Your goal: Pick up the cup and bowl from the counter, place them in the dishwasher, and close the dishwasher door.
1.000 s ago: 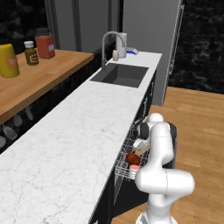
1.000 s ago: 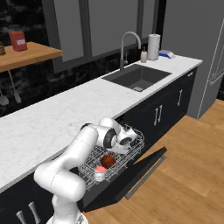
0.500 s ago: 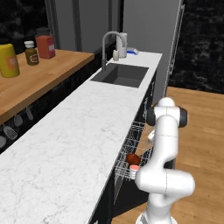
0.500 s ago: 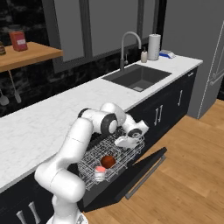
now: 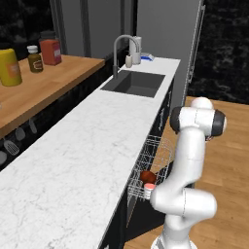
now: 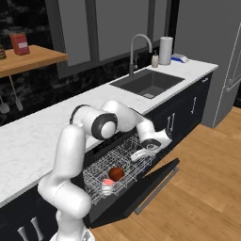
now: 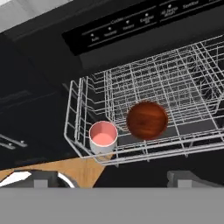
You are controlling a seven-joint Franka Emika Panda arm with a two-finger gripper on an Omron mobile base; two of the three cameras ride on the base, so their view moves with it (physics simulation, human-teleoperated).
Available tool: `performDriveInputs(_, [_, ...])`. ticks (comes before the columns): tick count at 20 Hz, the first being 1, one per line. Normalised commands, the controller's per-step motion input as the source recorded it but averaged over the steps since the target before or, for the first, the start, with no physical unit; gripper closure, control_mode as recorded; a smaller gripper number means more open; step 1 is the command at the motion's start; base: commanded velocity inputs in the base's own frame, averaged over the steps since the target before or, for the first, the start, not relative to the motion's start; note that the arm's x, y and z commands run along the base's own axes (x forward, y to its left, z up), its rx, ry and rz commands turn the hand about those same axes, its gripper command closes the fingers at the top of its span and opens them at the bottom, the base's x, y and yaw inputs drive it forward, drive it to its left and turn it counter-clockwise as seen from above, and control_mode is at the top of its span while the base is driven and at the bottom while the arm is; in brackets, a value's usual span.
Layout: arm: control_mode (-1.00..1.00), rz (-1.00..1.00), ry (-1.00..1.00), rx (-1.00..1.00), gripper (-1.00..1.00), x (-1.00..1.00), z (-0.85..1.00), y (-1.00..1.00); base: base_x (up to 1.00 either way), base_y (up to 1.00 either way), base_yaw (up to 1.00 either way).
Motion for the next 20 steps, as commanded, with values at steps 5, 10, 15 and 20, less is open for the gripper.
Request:
performDriveInputs(5, [-1.00,0.18,-0.60,-0.20,-1.00,-0.72,-0.18,-0.01,0.00,0.00,0.00])
performDriveInputs(10, [-1.00,0.10,-0.31,-0.02,-1.00,-0.70,0.87,-0.30,0.00,0.00,0.00])
performDriveInputs(15, [-1.00,0.05,-0.05,0.25,-1.00,-0.49,0.22,-0.95,0.00,0.00,0.00])
performDriveInputs(20, [-1.00,0.04,-0.18,0.35,-1.00,-0.90,-0.01,-0.89,0.00,0.00,0.00])
